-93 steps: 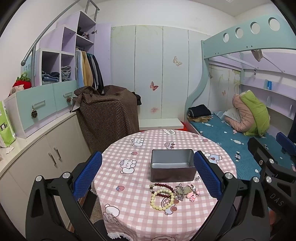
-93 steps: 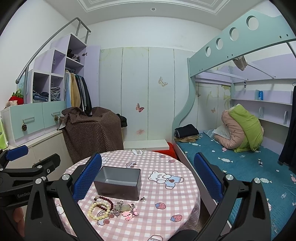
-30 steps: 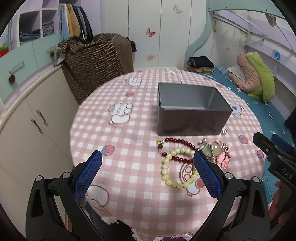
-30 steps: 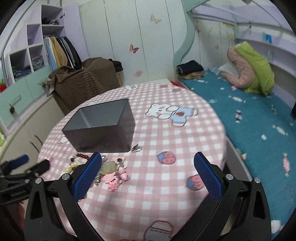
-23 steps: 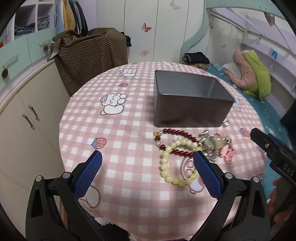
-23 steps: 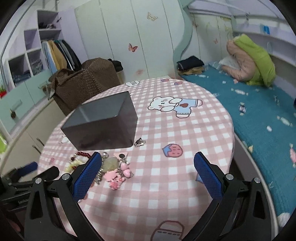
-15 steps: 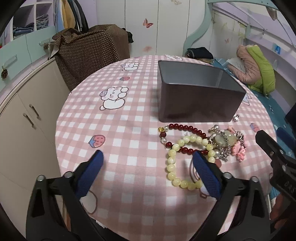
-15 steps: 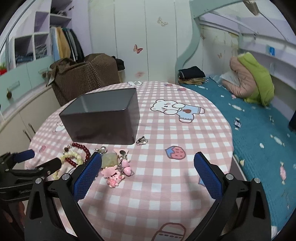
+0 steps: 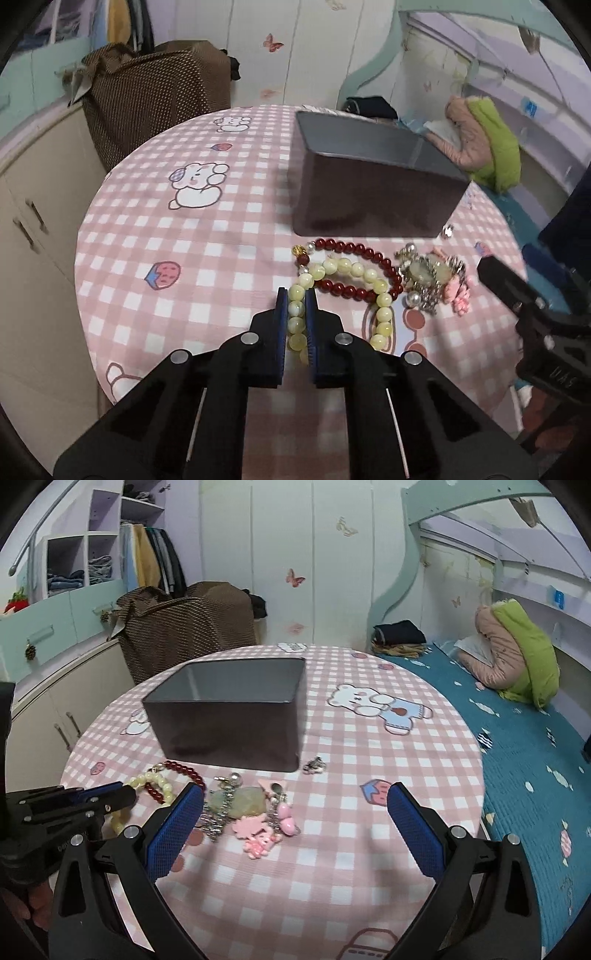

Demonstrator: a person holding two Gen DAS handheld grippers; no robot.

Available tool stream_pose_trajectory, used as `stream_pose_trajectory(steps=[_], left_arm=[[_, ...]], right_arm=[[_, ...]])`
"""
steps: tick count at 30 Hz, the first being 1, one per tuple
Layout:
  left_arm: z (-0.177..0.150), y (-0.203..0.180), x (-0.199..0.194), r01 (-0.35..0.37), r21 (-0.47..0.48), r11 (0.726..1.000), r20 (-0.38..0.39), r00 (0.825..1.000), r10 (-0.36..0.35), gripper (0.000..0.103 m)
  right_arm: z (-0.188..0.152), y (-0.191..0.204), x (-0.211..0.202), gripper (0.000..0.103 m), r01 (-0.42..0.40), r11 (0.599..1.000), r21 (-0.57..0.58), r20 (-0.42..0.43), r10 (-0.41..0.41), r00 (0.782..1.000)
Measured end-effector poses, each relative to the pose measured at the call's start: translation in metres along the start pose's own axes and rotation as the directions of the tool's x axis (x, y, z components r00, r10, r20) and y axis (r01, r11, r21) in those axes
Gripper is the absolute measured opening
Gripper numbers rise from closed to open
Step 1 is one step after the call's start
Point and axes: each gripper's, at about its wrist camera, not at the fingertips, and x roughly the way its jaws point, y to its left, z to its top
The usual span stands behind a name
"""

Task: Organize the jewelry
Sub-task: 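Grasp the cream bead bracelet with the left gripper, then grasp the dark red bead bracelet with the right gripper while the left holds the cream bracelet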

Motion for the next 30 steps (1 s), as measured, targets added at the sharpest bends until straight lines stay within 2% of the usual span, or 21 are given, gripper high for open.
stream_pose_trajectory(steps=[4, 9, 12, 14, 19, 23, 28, 30], left_arm=[[0.003, 0.009, -0.018, 0.03, -0.024, 0.999, 0.069, 0.997, -0.029, 0.009], [0.002, 0.02, -0.036, 0.033, -0.061, 0.998, 0.128, 0.991, -0.025, 0.009], [-0.001, 0.028, -0.048, 0.04, -0.094, 0.995, 0.152, 0.988, -0.025, 0.009], [-0.003, 0.034, -0.051, 0.045, -0.113, 0.993, 0.156, 0.987, -0.027, 0.009], [-0.008, 0.044, -0.057, 0.026, -0.134, 0.991, 0.17, 0.985, -0.003, 0.009], [-0.01, 0.048, -0.061, 0.021, -0.137, 0.99, 0.184, 0.983, 0.005, 0.009], [-0.012, 0.049, -0.062, 0.032, -0.134, 0.991, 0.199, 0.98, -0.005, 0.009], [-0.012, 0.051, -0.061, 0.044, -0.137, 0.99, 0.199, 0.98, -0.016, 0.009]], right_arm=[[0.005, 0.013, -0.002, 0.096, -0.04, 0.998, -0.042, 0.02, 0.041, 0.999], [0.013, 0.038, -0.001, 0.095, -0.132, 0.985, -0.112, 0.024, 0.135, 0.991], [0.016, 0.055, 0.002, 0.08, -0.204, 0.964, -0.173, 0.007, 0.208, 0.978], [0.016, 0.069, 0.009, 0.07, -0.257, 0.939, -0.23, -0.034, 0.256, 0.966], [0.014, 0.091, 0.028, 0.049, -0.324, 0.906, -0.271, -0.127, 0.3, 0.945], [0.012, 0.098, 0.04, 0.039, -0.345, 0.897, -0.275, -0.184, 0.303, 0.935], [0.01, 0.097, 0.05, 0.032, -0.33, 0.904, -0.271, -0.229, 0.272, 0.935], [0.006, 0.099, 0.054, 0.027, -0.337, 0.901, -0.272, -0.262, 0.267, 0.927]])
